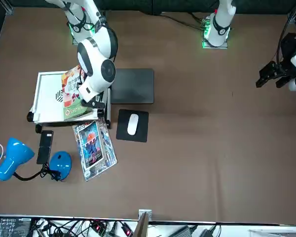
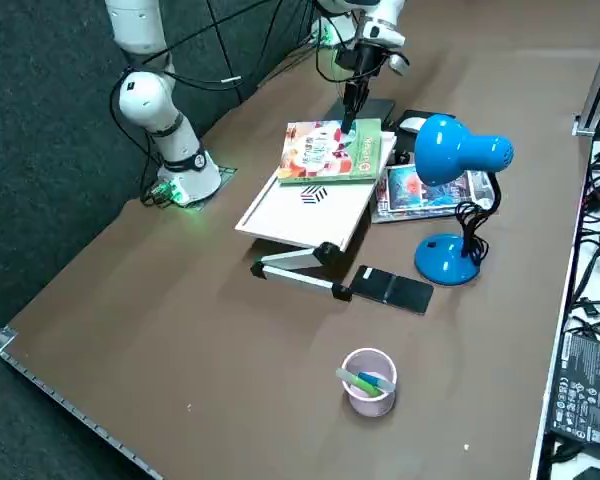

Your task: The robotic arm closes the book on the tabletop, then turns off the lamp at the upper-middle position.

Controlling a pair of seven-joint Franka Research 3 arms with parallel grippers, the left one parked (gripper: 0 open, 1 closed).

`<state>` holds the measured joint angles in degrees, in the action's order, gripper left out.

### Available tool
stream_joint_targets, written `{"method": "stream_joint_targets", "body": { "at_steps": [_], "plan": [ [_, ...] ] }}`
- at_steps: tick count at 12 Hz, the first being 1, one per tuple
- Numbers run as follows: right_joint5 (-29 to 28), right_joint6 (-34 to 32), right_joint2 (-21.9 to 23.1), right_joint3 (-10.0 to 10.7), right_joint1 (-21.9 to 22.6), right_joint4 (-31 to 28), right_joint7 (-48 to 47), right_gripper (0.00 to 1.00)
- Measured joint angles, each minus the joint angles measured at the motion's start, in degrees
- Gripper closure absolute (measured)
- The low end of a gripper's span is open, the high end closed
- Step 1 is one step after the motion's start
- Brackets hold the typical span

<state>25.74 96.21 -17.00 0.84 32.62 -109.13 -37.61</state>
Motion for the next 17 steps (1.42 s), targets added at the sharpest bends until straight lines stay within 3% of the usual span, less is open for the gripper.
{"method": "stream_joint_targets", "body": {
  "at_steps": [4,5,8,11,12,17],
  "plan": [
    [0.0,0.0,-0.4,0.5,-0.2,0.1,0.0,0.93],
    [-0.1,-0.2,-0.5,0.6,-0.2,0.0,0.0,0.88],
    [-0.3,-1.8,-0.4,0.7,-0.2,0.8,0.1,0.54],
    [-0.4,-7.6,-0.2,0.8,-0.2,4.8,2.9,0.19],
    [-1.7,-11.4,0.1,0.9,-0.2,8.8,5.1,0.00],
    [-5.1,-14.0,0.6,1.2,-2.6,16.7,10.5,0.01]
  ]
}}
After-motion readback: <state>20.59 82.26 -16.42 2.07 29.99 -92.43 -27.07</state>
